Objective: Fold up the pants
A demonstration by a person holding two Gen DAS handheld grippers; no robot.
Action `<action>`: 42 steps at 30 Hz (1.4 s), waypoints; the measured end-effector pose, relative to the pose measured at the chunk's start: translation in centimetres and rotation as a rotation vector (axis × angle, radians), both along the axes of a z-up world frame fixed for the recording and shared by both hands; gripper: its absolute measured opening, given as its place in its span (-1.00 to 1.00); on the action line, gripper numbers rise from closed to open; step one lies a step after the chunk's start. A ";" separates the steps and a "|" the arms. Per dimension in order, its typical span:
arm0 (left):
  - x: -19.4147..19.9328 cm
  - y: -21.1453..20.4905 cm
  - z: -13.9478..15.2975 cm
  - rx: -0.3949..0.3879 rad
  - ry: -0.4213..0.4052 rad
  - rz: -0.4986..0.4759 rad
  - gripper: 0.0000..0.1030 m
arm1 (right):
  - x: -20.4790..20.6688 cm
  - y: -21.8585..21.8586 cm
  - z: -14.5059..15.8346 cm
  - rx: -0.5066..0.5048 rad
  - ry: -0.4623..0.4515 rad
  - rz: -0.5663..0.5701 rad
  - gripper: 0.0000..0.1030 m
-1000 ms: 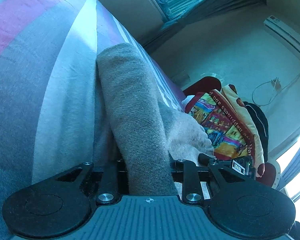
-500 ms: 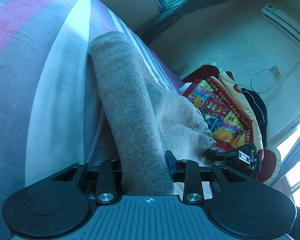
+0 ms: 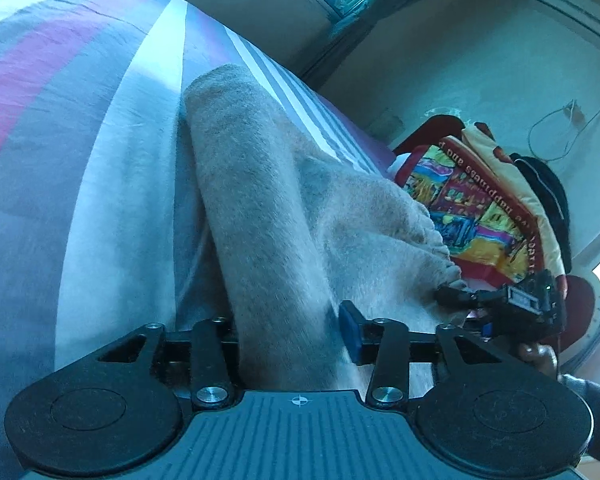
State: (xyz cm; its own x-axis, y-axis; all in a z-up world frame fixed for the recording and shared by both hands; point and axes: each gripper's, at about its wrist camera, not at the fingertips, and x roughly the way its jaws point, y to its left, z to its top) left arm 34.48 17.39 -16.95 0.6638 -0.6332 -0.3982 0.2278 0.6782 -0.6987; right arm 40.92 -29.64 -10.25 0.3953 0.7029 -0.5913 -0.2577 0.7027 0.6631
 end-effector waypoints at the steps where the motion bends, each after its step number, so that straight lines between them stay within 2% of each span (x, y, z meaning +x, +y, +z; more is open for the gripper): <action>1: -0.3 0.0 0.1 0.001 0.000 0.005 -0.06 | -0.2 -0.1 0.0 0.002 0.006 -0.006 0.37; 8: -4.5 0.1 0.5 -0.007 0.006 0.063 0.19 | -2.2 -1.5 0.4 0.032 0.023 -0.070 0.57; 11: -7.3 0.6 0.6 -0.020 0.011 0.125 0.21 | -3.7 -2.6 0.4 0.051 0.028 -0.093 0.57; 13: -9.2 0.7 0.6 -0.016 0.011 0.156 0.21 | -5.1 -2.8 0.7 0.020 0.001 -0.092 0.57; 17: -13.9 -1.1 1.7 0.116 -0.001 0.192 0.21 | -10.2 -2.3 2.3 -0.123 -0.140 -0.060 0.60; 19: -16.5 -2.4 3.2 0.180 -0.020 0.210 0.21 | -12.9 -2.2 3.1 -0.141 -0.195 -0.057 0.59; 23: -21.7 -4.6 5.5 0.233 -0.049 0.260 0.21 | -17.9 -1.3 4.4 -0.218 -0.295 -0.104 0.58; 26: -25.4 -6.4 7.3 0.330 -0.073 0.293 0.21 | -20.6 -1.2 5.0 -0.269 -0.328 -0.135 0.58; 30: -30.0 -7.6 10.2 0.427 -0.136 0.316 0.22 | -24.0 0.1 6.3 -0.425 -0.398 -0.109 0.58; 32: -31.6 -7.9 11.6 0.449 -0.141 0.329 0.23 | -26.2 0.2 7.0 -0.466 -0.451 -0.096 0.58; 35: -33.6 -9.0 13.5 0.484 -0.149 0.362 0.31 | -28.8 0.7 8.0 -0.467 -0.495 -0.093 0.59; 37: -34.9 -9.8 14.4 0.486 -0.164 0.375 0.38 | -30.6 1.2 8.4 -0.485 -0.530 -0.110 0.61; 40: -36.2 -11.0 15.5 0.468 -0.177 0.385 0.39 | -33.1 1.6 8.6 -0.518 -0.583 -0.133 0.62; 42: -36.9 -12.0 16.1 0.486 -0.190 0.390 0.39 | -34.6 1.7 8.9 -0.523 -0.601 -0.140 0.62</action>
